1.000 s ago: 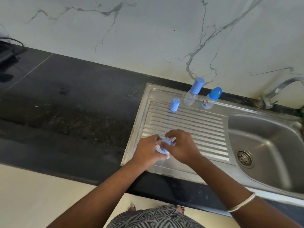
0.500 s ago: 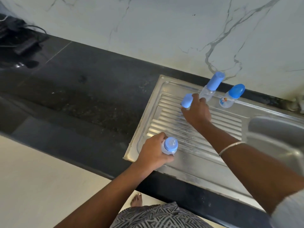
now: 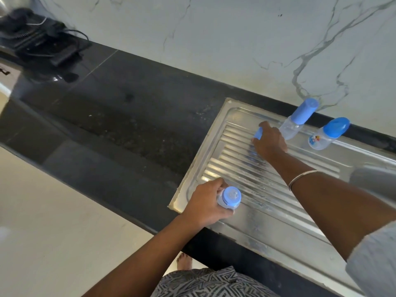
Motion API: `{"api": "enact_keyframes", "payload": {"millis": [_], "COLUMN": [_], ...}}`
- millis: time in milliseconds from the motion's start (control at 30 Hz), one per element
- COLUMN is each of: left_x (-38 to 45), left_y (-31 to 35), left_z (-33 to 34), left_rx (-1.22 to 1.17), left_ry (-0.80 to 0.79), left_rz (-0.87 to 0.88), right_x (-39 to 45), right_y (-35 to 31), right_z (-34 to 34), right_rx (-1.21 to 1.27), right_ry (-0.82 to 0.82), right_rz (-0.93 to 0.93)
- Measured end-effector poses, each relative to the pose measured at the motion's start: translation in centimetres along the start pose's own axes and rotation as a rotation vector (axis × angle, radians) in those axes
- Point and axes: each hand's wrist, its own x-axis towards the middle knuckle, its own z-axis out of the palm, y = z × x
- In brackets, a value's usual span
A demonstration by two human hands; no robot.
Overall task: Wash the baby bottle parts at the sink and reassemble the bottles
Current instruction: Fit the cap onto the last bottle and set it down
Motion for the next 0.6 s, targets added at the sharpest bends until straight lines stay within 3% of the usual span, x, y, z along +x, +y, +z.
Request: {"api": "enact_keyframes", "payload": {"millis": [133,333,600], "left_x": [0.0,0.3,0.7], "left_y": [-0.3,-0.6,-1.1], "left_z": [0.2,0.0,0.1], "left_rx": [-0.006,-0.009,0.012], "left_ry": [0.0,0.003,0.003], "left_rz": [0.003,0.063,0.102], "right_x": [-0.6,-5.4,-14.9], "right_y": [0.5,0.3,0.7], "right_z": [-0.1,-0.6,-2.6], "right_rx": [0.055,0.337,0.409], "right_ry": [0.044,0.116,0.147], "right_rz": [-0.048,-0.049,-0.218]}}
